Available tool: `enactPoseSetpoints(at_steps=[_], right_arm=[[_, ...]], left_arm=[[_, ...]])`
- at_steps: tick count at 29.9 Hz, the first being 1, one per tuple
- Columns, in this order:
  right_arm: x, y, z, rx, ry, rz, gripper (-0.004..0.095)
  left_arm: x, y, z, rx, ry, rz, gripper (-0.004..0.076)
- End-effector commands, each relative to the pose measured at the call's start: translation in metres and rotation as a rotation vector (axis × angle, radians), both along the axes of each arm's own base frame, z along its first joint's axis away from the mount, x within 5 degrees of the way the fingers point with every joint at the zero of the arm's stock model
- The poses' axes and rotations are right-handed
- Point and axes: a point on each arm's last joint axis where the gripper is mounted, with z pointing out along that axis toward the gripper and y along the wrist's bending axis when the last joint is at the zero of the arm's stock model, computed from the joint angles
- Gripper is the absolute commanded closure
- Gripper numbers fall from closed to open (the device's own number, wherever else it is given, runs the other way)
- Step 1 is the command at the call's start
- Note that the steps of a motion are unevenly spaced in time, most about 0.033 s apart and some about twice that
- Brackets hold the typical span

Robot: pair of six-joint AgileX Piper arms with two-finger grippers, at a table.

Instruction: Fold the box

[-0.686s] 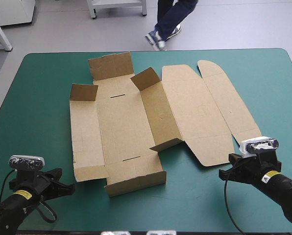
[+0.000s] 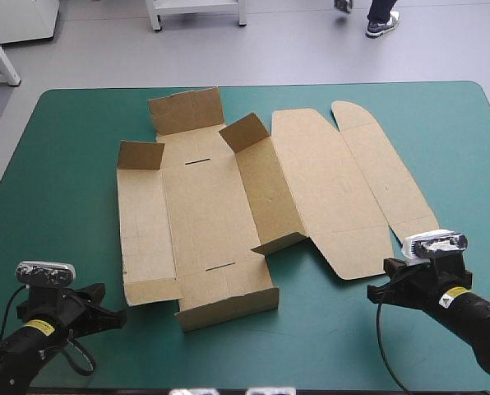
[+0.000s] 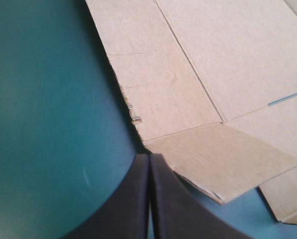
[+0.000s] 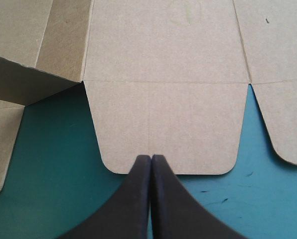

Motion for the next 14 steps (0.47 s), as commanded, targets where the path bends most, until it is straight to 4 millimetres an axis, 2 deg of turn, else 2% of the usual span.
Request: enactPoseSetpoints(at_steps=[1, 4, 6, 10, 11, 14], right_arm=[[0.003, 0.0, 0.012, 0.014, -0.078, -0.011, 0.0927], [0.005, 0.0, 0.012, 0.014, -0.079, -0.013, 0.0927], [0.005, 0.0, 0.011, 0.015, -0.077, -0.015, 0.0927], [0.007, 0.001, 0.01, 0.021, -0.056, -0.019, 0.0927], [0.008, 0.001, 0.012, 0.026, -0.051, -0.019, 0.0927], [0.014, 0.003, 0.021, 0.022, -0.041, -0.012, 0.0927]], left_arm=[[0.005, -0.003, 0.007, -0.067, -0.004, 0.021, 0.0731], [0.01, -0.003, 0.004, -0.079, 0.036, 0.027, 0.0659], [0.014, -0.003, 0.003, -0.093, 0.053, 0.035, 0.0553], [0.025, -0.007, -0.001, -0.173, 0.093, 0.055, 0.0276], [0.029, -0.008, -0.002, -0.196, 0.116, 0.06, 0.0234], [0.043, -0.009, -0.002, -0.226, 0.175, 0.068, 0.023]])
